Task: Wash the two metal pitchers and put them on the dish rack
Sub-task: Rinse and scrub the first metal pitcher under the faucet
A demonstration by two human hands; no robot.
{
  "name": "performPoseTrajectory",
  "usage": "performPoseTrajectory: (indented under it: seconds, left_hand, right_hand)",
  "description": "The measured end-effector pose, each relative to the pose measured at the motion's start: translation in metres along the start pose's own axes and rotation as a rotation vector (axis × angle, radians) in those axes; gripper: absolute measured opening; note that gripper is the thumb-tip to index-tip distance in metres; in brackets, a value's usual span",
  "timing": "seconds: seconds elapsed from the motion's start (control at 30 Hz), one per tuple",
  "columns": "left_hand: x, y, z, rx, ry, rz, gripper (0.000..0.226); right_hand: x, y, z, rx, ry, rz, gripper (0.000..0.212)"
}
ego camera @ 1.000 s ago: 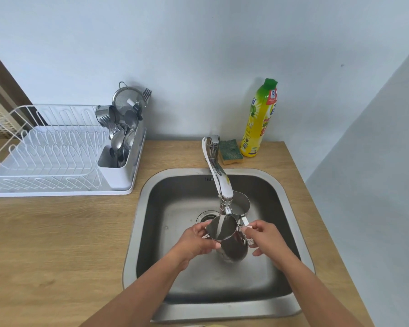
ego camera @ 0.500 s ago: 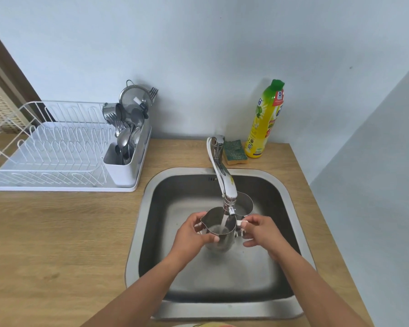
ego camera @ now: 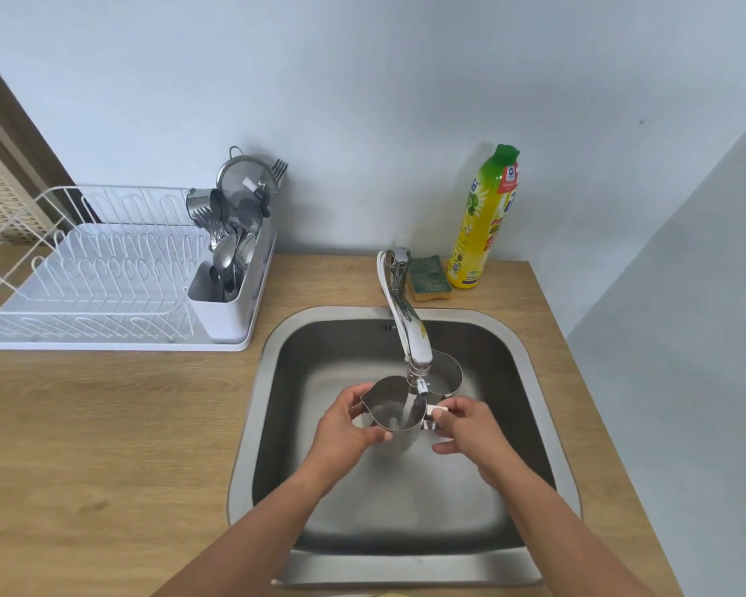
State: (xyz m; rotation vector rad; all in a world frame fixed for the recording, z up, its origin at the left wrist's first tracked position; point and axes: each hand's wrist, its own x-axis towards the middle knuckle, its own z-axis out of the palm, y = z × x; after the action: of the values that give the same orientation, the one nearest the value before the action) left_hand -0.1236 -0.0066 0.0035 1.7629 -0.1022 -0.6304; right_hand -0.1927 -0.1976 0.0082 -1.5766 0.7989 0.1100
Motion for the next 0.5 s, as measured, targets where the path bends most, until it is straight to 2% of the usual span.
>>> performPoseTrajectory:
  seconds: [0.13, 0.33, 0.5]
  left_hand:
    - [0.002, -0.007, -0.007, 0.015, -0.043, -0.049, 0.063]
    - [0.001, 0.005, 0.004, 0.049, -0.04, -0.003, 0.06]
    - [0.004, 0.002, 0.0, 0.049, -0.053, -0.031, 0.063]
  right_hand:
    - [-0.003, -0.003, -0.002, -0.044, -0.071, 0.048, 0.007]
    - [0.001, -0.002, -0.007, 0.009, 0.031, -0.006, 0.007]
    - [-0.002, -0.004, -0.011, -0.002, -0.051, 0.041, 0.009]
